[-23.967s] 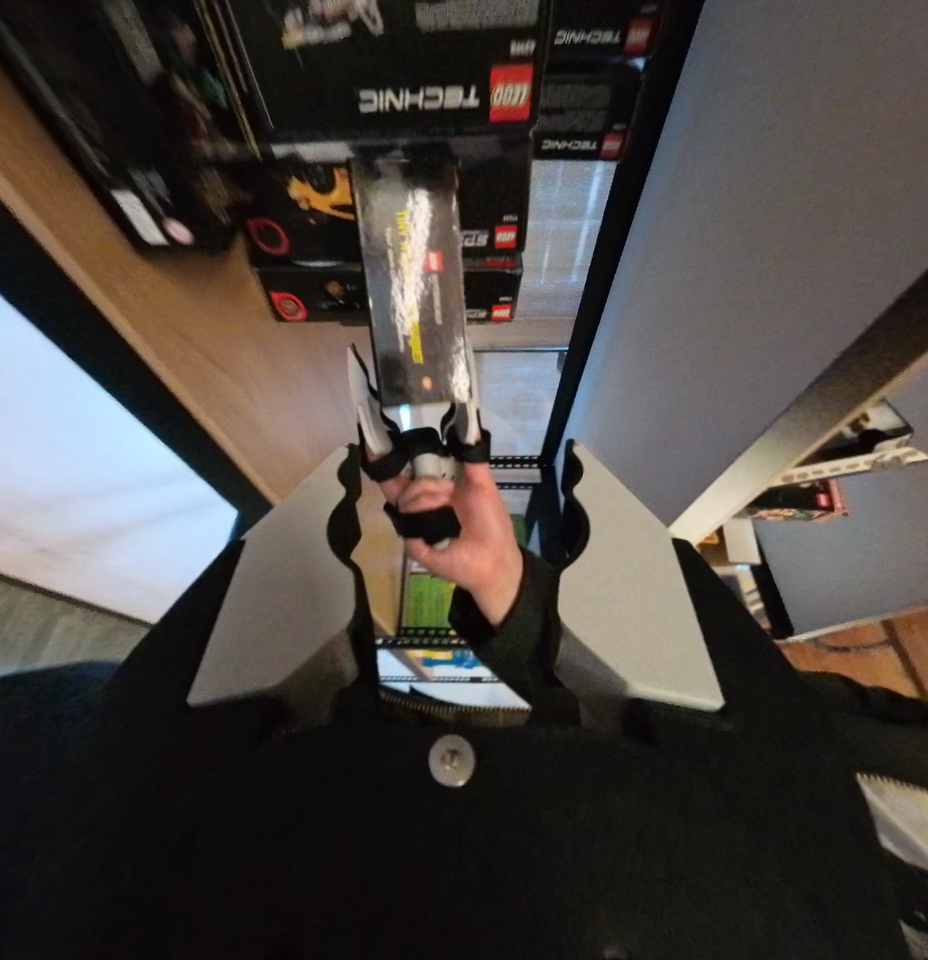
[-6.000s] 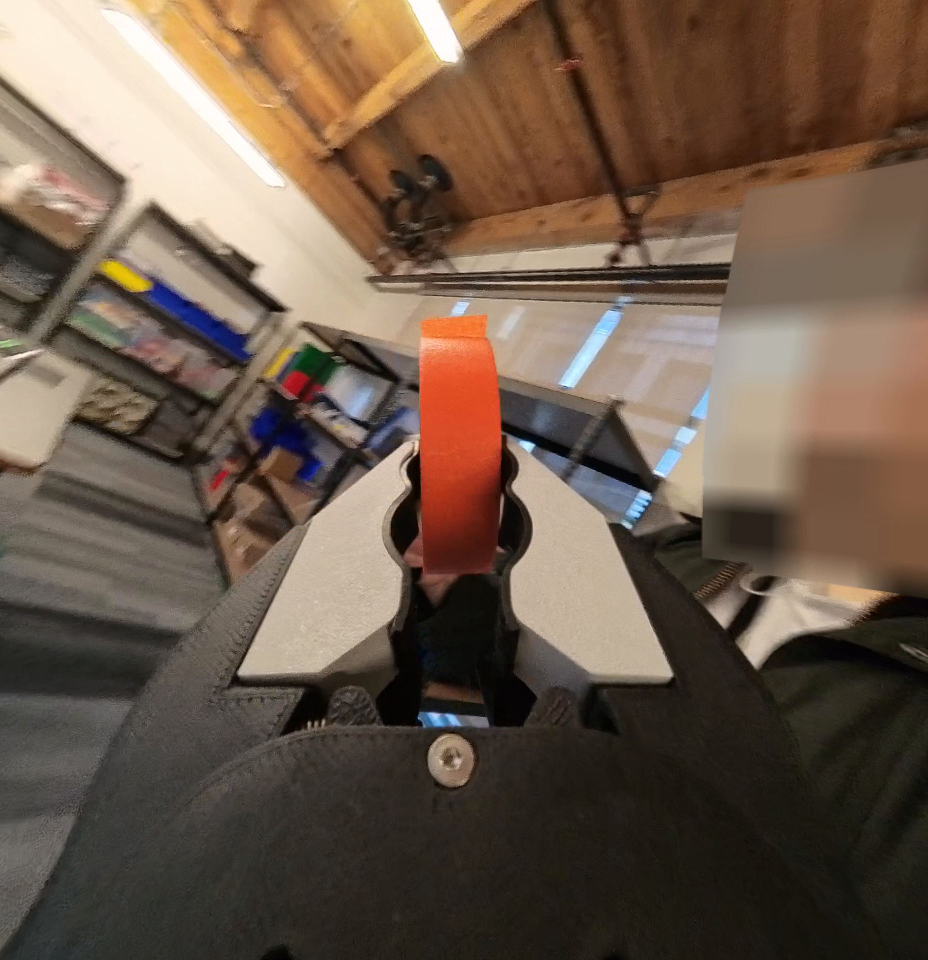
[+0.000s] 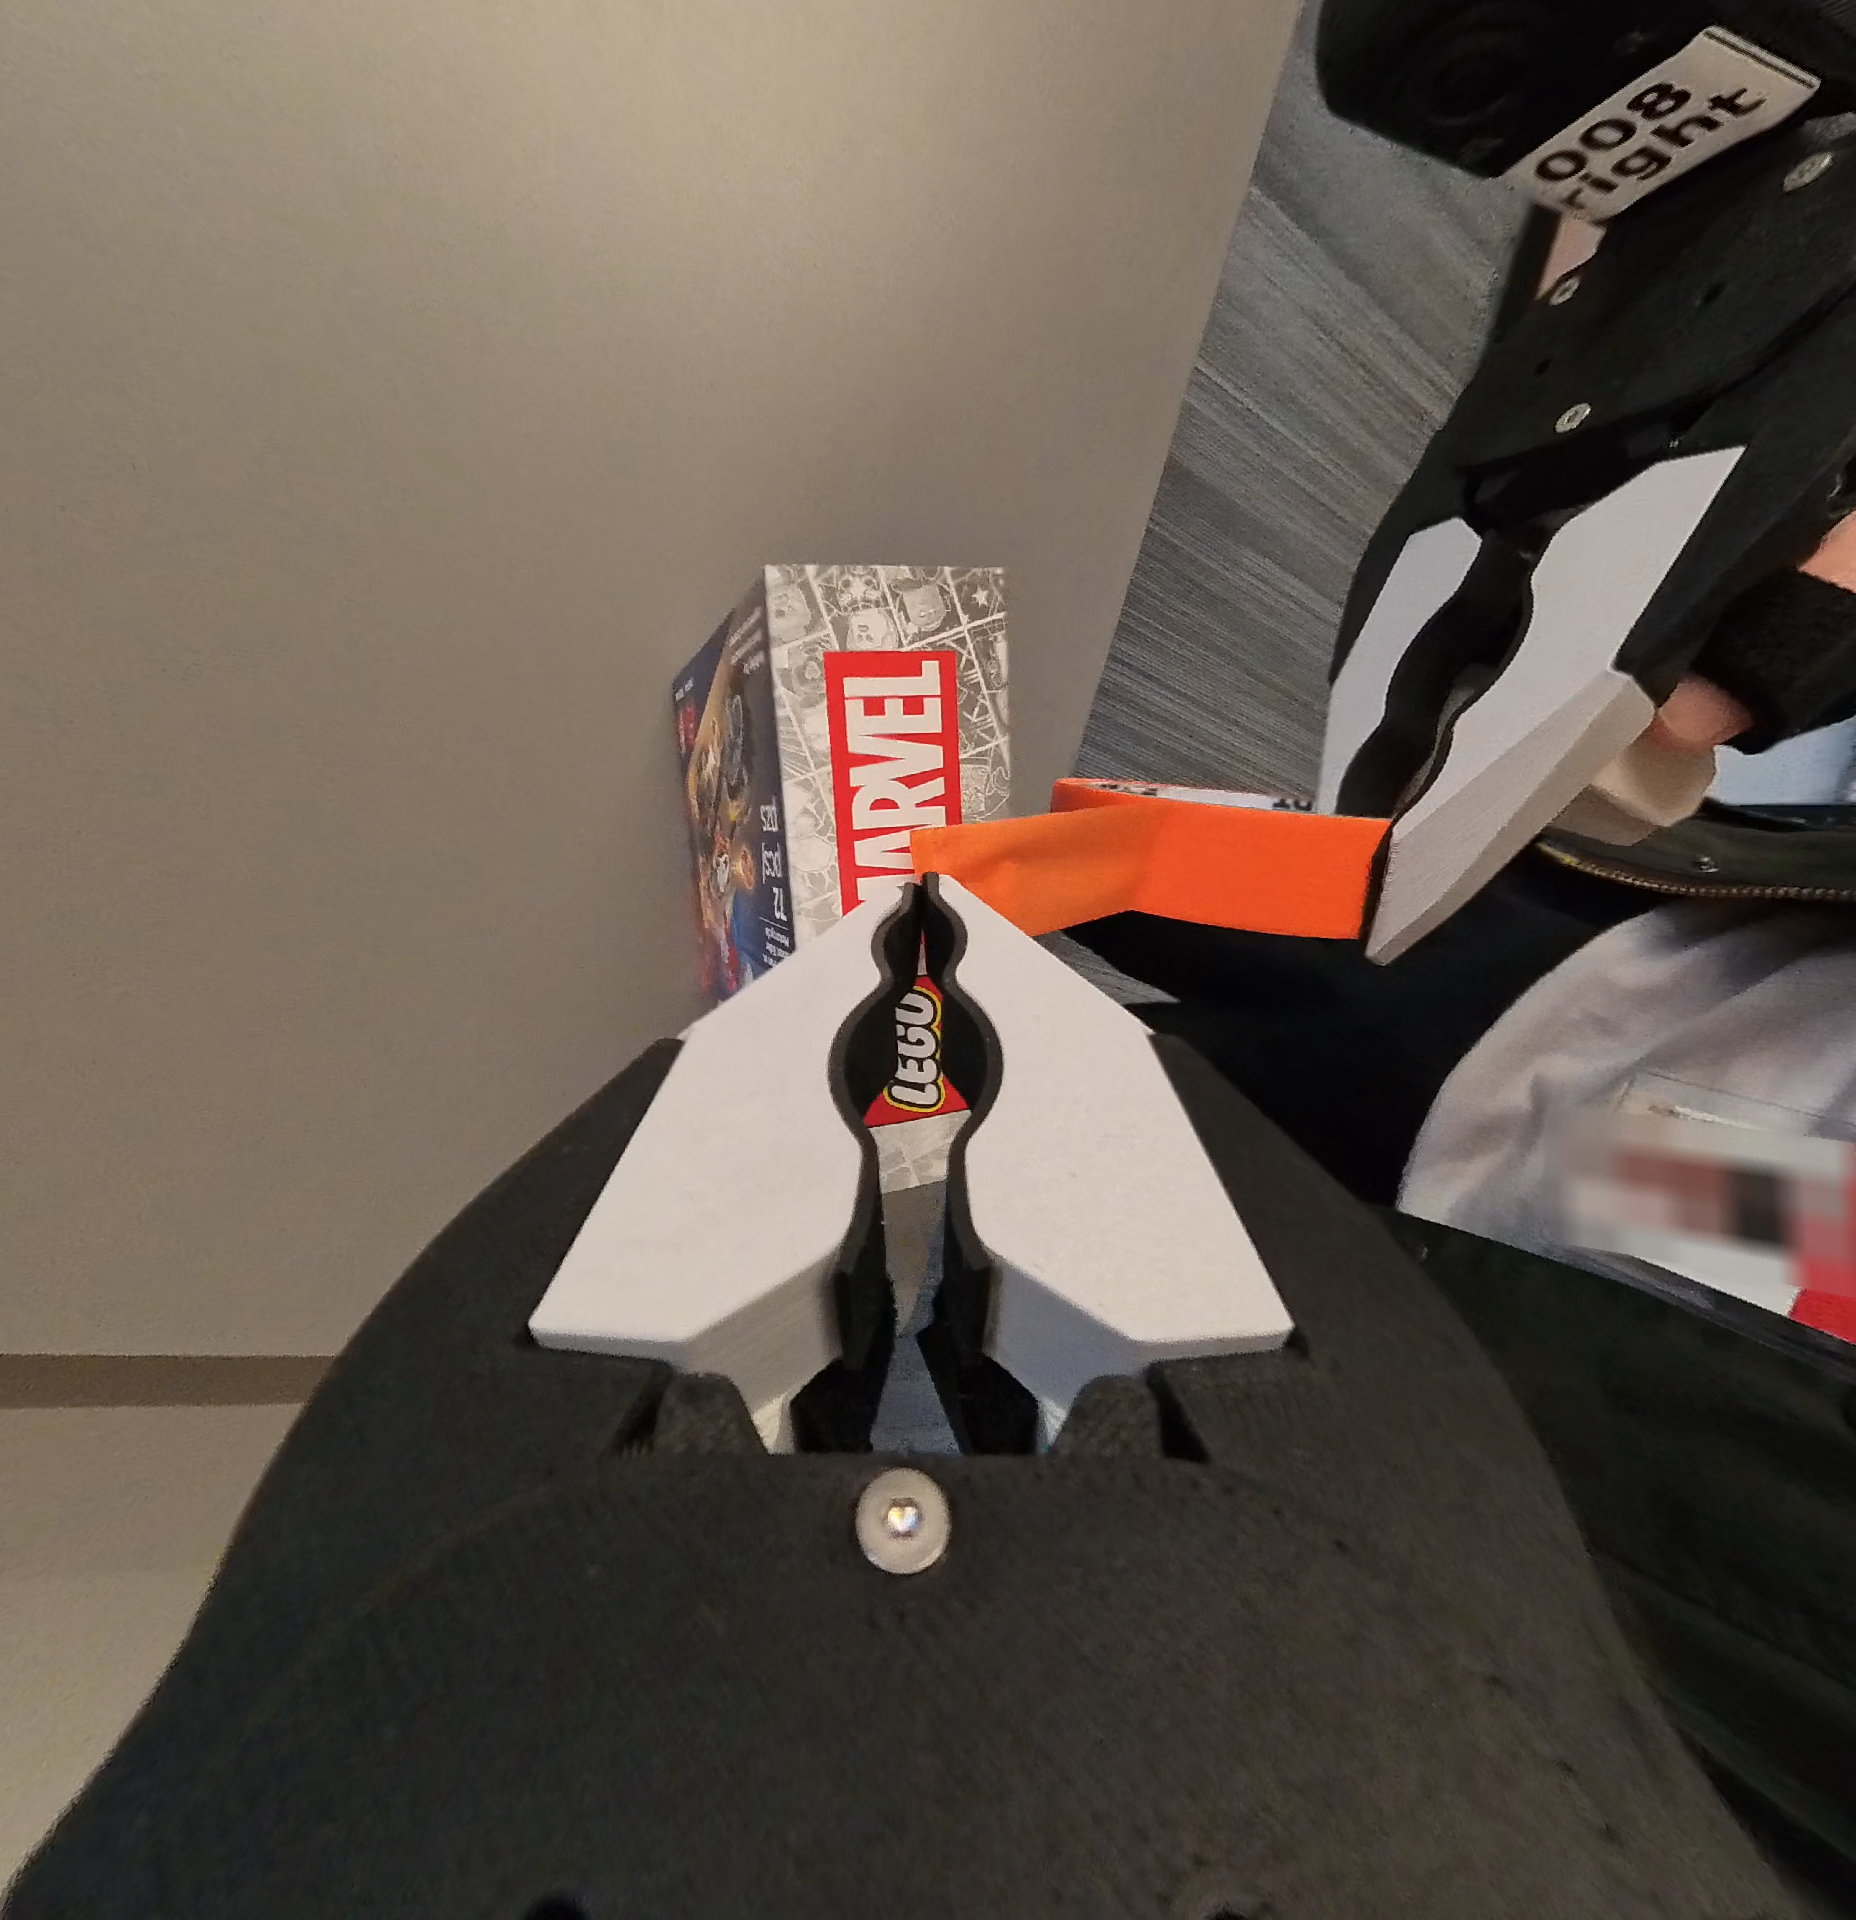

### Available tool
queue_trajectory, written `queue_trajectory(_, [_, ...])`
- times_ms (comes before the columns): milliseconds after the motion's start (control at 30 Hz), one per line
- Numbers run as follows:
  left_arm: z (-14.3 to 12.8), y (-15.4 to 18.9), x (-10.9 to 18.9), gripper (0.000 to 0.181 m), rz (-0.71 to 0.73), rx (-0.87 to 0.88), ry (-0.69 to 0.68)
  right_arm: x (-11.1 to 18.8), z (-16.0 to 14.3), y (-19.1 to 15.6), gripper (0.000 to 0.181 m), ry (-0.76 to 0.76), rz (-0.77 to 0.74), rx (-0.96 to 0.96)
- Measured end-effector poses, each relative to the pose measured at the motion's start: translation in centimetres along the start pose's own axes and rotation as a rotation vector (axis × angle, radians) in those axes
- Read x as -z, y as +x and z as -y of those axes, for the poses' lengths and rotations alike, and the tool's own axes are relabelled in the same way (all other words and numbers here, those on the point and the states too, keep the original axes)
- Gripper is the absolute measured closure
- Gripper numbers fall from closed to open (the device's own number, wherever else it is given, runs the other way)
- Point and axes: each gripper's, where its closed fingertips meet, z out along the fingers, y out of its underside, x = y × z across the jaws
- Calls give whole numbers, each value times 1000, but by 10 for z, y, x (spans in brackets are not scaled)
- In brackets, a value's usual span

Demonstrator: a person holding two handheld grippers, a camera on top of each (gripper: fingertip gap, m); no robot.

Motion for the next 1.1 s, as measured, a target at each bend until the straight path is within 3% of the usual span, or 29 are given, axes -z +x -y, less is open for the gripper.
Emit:
queue_trajectory(200, [1,-1,1,181,51,-82,44,-1,2,1,171,3,4,6])
queue_trajectory(467, [2,-3,0,181,276,-240,97,-2,1,3,171,4,9,4])
queue_trajectory(867, [2,-4,0,177,359,-242,178,-5,2,5,171,-6,4,9])
queue_trajectory(900, [4,-11,2,156,410,-234,187,-5,2,6,172,-10,0,8])
queue_trajectory(933, [7,-22,9,111,497,-219,211,-5,0,8,172,-22,-13,9])
queue_trajectory(967, [7,-26,12,103,522,-210,215,-6,-2,11,172,-34,-26,13])
queue_trajectory(1033, [5,-24,10,118,478,-183,228,-7,-1,10,171,-26,-17,16])
queue_trajectory(1100, [5,-25,10,120,471,-165,249,-7,0,8,172,-22,4,8])
